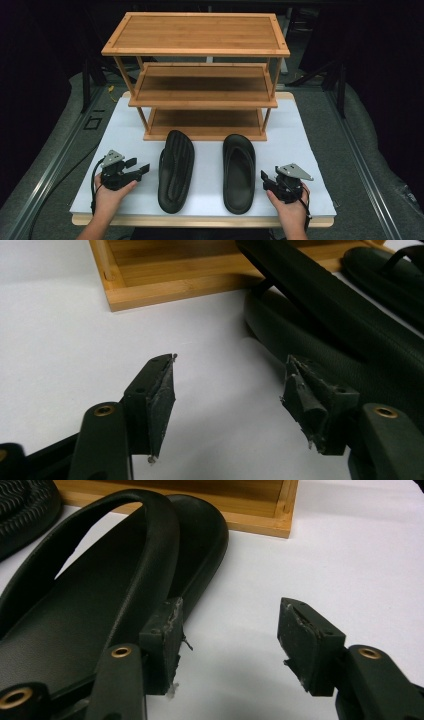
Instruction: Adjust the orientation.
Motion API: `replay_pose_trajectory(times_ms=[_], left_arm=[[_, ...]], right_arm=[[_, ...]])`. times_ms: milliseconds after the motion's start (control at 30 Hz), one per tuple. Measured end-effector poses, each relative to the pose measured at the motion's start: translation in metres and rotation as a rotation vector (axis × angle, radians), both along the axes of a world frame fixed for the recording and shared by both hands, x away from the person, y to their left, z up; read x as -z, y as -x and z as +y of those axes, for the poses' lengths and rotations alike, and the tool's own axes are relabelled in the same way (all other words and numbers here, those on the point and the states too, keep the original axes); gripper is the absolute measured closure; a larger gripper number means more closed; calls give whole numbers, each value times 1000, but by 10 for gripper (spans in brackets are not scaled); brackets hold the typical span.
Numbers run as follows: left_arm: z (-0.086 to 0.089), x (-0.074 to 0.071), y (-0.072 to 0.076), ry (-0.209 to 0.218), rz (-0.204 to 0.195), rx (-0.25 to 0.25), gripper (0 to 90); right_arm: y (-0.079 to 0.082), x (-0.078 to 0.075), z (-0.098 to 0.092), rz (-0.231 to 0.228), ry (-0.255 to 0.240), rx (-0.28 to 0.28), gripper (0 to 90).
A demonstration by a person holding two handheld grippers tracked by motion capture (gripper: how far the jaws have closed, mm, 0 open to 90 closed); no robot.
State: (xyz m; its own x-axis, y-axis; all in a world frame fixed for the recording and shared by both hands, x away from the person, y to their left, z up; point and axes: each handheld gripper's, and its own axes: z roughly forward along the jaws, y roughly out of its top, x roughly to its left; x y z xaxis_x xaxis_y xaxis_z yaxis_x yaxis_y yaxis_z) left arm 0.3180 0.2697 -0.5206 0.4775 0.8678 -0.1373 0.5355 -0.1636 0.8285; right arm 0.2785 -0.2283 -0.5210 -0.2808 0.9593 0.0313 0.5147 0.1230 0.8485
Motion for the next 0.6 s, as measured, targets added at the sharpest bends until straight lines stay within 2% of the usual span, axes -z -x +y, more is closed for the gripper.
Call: replay_pose_trajectory(times_ms=[267,300,333,367,433,600], left_arm=[[-10,4,-1,17,36,37,467],[-15,5,-2,21,61,55,469],[-15,5,-2,21,61,55,469],[-21,5,-2,20,72,80,469],[-25,4,0,7,62,77,469],[-29,0,0,42,62,88,469]], right_arm=[[-1,1,1,17,-1,-6,442],[-1,0,1,13,-5,-5,442],[-1,0,1,12,-6,-2,442],[-1,0,1,12,-6,-2,442],[-1,1,2,17,-9,-4,441],[-1,0,1,15,-17,-6,438]])
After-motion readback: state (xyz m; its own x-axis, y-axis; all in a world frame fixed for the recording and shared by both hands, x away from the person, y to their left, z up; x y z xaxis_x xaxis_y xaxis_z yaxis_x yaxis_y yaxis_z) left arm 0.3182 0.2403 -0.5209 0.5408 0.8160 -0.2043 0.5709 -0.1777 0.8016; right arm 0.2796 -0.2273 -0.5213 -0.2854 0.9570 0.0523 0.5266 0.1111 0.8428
